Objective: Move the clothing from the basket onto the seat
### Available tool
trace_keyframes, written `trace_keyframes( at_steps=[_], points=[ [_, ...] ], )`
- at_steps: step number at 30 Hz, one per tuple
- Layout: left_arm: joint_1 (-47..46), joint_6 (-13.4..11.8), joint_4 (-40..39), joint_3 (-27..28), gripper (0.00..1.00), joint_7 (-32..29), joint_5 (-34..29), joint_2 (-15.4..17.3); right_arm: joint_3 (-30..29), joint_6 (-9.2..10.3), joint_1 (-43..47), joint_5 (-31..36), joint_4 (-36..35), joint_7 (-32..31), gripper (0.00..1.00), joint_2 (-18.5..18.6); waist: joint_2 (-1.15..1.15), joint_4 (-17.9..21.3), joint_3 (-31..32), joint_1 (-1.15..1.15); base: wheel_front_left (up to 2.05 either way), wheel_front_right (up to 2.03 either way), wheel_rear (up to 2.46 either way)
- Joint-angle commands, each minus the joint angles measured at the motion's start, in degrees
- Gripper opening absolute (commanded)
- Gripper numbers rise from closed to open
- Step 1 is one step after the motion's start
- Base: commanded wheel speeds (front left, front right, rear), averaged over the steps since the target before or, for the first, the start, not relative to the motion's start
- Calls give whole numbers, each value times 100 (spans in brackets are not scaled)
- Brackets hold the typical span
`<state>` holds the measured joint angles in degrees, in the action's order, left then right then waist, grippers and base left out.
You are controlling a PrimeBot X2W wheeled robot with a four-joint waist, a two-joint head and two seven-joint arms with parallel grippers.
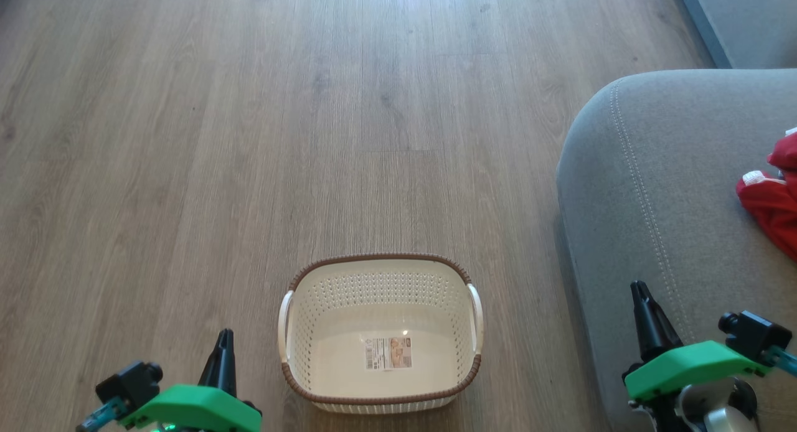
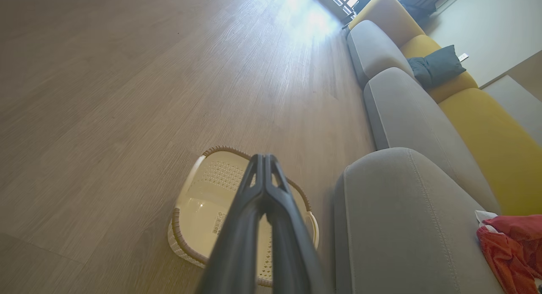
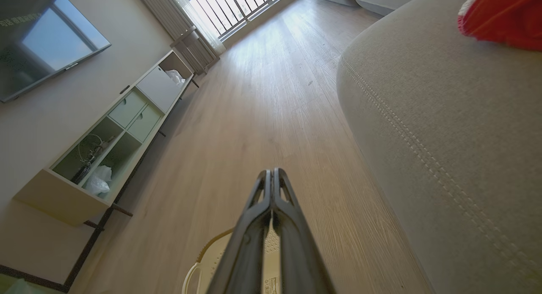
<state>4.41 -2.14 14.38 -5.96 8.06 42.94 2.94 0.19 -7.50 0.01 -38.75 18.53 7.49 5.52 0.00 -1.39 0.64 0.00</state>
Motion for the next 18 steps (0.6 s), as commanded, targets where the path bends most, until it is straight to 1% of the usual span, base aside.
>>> trace_keyframes(
  at_steps=[1,18],
  points=[
    [-338,42,-146,117,0,-29,130,62,-20,0,-334,-148,-227,-36,0,-2,0,1,-1,0,0,0,0],
    [-486,235,-125,316,0,-297,1167,76,-158,0,-394,-1237,-274,-323,0,-57,0,30,-18,0,0,0,0]
  ],
)
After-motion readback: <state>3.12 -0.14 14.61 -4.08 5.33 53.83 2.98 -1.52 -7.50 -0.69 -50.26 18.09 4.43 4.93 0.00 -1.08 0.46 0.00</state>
